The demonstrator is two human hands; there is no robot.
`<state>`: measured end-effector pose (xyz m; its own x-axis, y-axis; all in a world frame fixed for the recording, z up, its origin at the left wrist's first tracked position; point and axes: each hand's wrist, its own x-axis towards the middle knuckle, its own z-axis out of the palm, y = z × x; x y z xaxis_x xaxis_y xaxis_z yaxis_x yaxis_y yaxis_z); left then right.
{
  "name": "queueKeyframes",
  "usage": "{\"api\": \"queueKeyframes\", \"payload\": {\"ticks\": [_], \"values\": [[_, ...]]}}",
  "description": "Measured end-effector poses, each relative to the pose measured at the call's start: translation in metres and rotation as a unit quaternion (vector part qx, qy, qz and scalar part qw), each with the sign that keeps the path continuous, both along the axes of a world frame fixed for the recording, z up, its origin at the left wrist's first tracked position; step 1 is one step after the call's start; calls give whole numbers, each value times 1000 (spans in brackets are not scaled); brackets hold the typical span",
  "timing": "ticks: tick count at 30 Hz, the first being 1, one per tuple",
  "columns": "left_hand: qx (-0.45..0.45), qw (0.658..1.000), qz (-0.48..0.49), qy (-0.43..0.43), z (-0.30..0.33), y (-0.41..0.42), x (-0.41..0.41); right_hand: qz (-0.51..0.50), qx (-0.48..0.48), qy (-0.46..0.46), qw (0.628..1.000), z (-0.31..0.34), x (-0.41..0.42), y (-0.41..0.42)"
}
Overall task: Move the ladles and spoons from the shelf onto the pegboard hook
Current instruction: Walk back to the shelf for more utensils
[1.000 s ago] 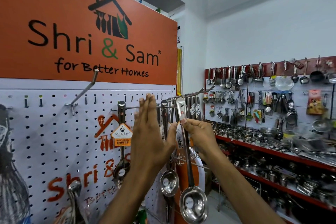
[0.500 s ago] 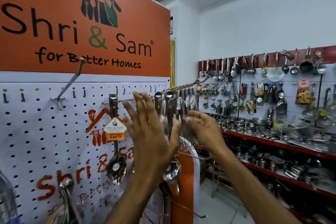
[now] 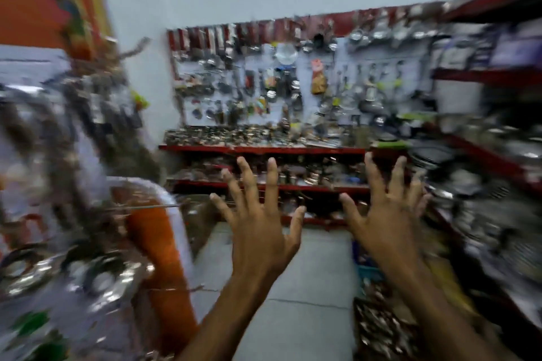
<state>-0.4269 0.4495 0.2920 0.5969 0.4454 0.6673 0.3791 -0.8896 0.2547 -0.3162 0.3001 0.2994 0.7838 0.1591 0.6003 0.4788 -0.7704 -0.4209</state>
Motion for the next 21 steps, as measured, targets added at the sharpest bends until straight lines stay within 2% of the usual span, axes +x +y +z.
{"api": "queueKeyframes", "payload": {"ticks": [4, 8, 16, 21], "values": [[-30, 989, -133, 60, -49, -45, 49, -90, -72, 28, 993, -53, 18, -58], [-35, 952, -270, 141, -102, -116, 89, -206, -118, 86, 968, -109, 20, -142], [12, 860, -440, 260, -170, -251, 153, -365, -101, 235, 895, -194, 3, -298], [41, 816, -493, 298, -201, -338, 205, -403, -81, 305, 859, -247, 21, -381]]}}
